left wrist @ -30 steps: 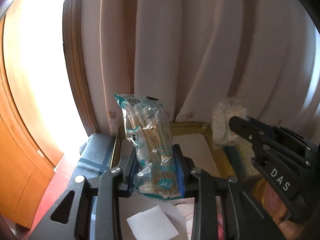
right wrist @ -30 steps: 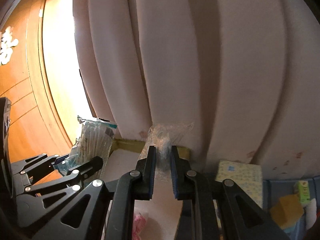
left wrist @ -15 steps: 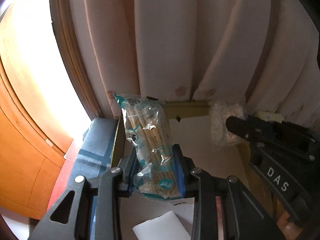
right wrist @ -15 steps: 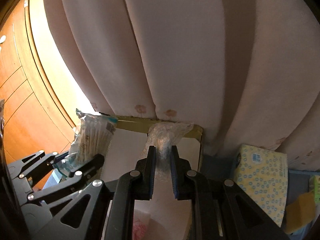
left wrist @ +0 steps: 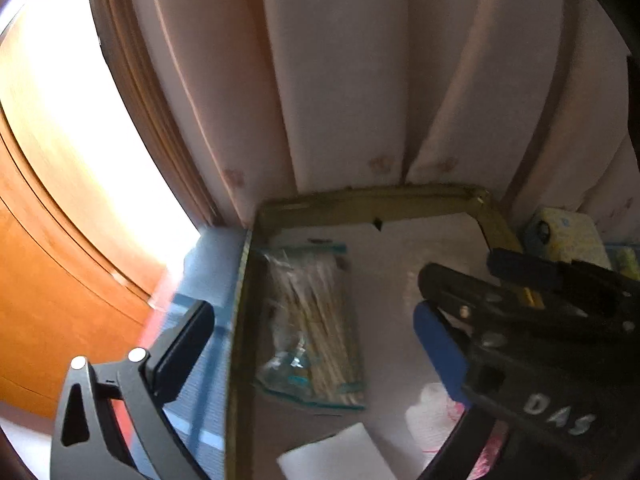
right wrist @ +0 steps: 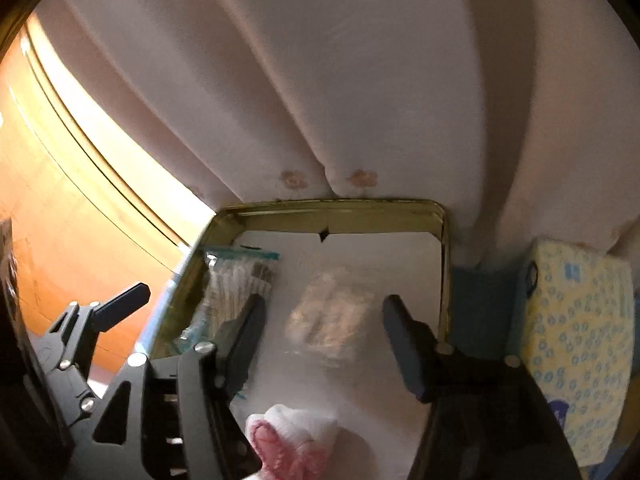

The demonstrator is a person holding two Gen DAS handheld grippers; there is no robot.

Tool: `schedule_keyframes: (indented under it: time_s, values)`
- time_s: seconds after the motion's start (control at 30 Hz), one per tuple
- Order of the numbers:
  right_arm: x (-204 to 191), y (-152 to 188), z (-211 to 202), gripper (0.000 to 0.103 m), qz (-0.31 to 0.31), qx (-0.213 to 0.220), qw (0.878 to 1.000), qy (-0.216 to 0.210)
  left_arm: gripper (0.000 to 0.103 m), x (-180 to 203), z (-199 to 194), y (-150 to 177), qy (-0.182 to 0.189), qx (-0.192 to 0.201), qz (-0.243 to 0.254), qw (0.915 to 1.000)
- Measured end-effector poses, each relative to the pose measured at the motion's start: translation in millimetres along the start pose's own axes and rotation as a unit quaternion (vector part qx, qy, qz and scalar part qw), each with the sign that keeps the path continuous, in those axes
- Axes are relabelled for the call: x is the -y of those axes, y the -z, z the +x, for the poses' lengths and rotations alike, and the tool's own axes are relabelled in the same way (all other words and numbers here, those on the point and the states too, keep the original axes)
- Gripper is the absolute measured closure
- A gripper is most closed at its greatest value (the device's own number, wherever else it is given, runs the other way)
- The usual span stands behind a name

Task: Organize soft objects
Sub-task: 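Carry both bags over the gold tray and release them with both grippers, then withdraw both grippers from the gold tray toward the remaining objects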

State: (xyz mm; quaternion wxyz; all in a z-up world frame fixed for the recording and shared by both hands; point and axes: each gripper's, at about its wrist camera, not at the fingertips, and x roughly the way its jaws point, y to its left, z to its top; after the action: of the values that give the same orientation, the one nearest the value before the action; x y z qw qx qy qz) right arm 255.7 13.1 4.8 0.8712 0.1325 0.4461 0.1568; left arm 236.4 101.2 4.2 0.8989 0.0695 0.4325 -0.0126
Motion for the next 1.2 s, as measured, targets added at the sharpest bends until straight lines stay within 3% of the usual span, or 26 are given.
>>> schedule_keyframes:
  time_s: [0.13, 0.3, 0.43, 0.47, 0.57, 0.7, 0.87, 0.97, 1.2]
  values:
    - [21.1, 10.7, -22.0, 0.037, 0.057, 0.024, 0.996, -0.060, 0.001, 7.3, -17.5, -3.4, -0.012, 0.036, 0.013, 0.9992]
    - [21.0, 28.5, -59.5, 0.036, 0.060, 0.079, 0.993, -0.065, 0.001, 7.2, -43.9, 11.9, -0.004, 0.095, -0.008, 0.9955]
    - [17.0, 52.4, -91.3, 0.035, 0.023, 0.148, 0.989, -0.015, 0.001, -6.7, -65.1, 31.3, -0.016, 0.151, -0.045, 0.9873]
    - [15.4, 59.7, -99.1, 0.030, 0.016, 0.173, 0.985, 0.005, 0.001, -13.7, -65.2, 39.9, -0.019, 0.169, -0.053, 0.9840]
    - [12.1, 90.8, -125.3, 0.013, 0.012, 0.263, 0.962, 0.074, 0.001, -26.3, -79.3, 70.0, -0.042, 0.223, -0.071, 0.9714]
    - [6.6, 118.9, -141.0, 0.013, 0.007, 0.331, 0.937, 0.110, 0.001, -33.3, -98.0, 97.8, -0.070, 0.286, -0.086, 0.9519]
    - [-7.4, 138.2, -137.7, 0.013, -0.036, 0.370, 0.919, 0.135, 0.001, -44.0, -98.9, 116.9, -0.074, 0.313, -0.124, 0.9386]
    - [-14.9, 141.7, -131.9, 0.012, -0.064, 0.366, 0.915, 0.159, 0.001, -43.7, -96.6, 125.5, -0.079, 0.321, -0.135, 0.9341]
    - [-17.3, 154.5, -129.2, 0.013, -0.091, 0.365, 0.912, 0.164, 0.001, -46.0, -93.1, 131.6, -0.082, 0.307, -0.148, 0.9366]
